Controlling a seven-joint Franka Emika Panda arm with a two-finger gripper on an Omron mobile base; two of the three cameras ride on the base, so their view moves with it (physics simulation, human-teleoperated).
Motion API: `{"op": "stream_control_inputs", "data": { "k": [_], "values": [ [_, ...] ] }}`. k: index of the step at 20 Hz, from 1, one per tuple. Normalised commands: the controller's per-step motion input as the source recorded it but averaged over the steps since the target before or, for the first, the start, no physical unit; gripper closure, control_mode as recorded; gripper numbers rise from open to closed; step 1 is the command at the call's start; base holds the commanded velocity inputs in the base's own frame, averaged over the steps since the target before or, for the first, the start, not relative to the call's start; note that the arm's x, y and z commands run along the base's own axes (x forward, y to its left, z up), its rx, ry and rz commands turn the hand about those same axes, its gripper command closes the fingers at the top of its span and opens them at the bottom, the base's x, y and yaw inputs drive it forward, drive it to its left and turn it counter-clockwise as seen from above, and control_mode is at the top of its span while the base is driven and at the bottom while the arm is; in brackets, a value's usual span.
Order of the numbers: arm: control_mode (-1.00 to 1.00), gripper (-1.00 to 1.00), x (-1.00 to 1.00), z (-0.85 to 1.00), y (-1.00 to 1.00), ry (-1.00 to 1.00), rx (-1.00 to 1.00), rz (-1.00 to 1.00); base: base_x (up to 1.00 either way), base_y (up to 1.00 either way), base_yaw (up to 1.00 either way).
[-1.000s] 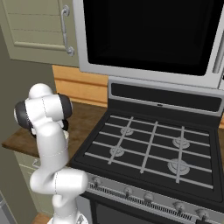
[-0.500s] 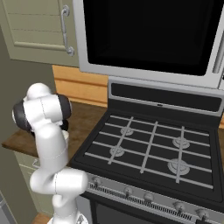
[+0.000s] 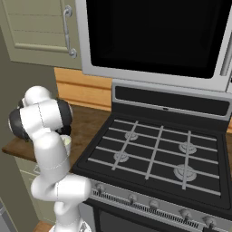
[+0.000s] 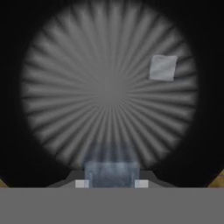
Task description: Grab a lemon wedge from the fridge and one ice cube from the ice bowl, and put them in the glass of lemonade.
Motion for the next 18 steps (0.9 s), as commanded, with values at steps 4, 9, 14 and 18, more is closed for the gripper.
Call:
{"op": "stream_control_inputs", "data": {
  "k": [4, 9, 14, 18],
  "values": [
    [-1.0, 1.0, -0.04, 0.16, -0.41, -0.04, 0.1, 0.0, 0.0, 0.0, 0.0],
    [-1.0, 1.0, -0.11, 0.76, -0.56, 0.01, 0.01, 0.0, 0.0, 0.0, 0.0],
    [-1.0, 1.0, -0.33, 0.89, -0.76, 0.0, -0.01, -0.01, 0.0, 0.0, 0.0],
    [-1.0, 1.0, -0.12, 0.22, -0.04, 0.0, 0.0, 0.01, 0.0, 0.0, 0.0]
  ]
}}
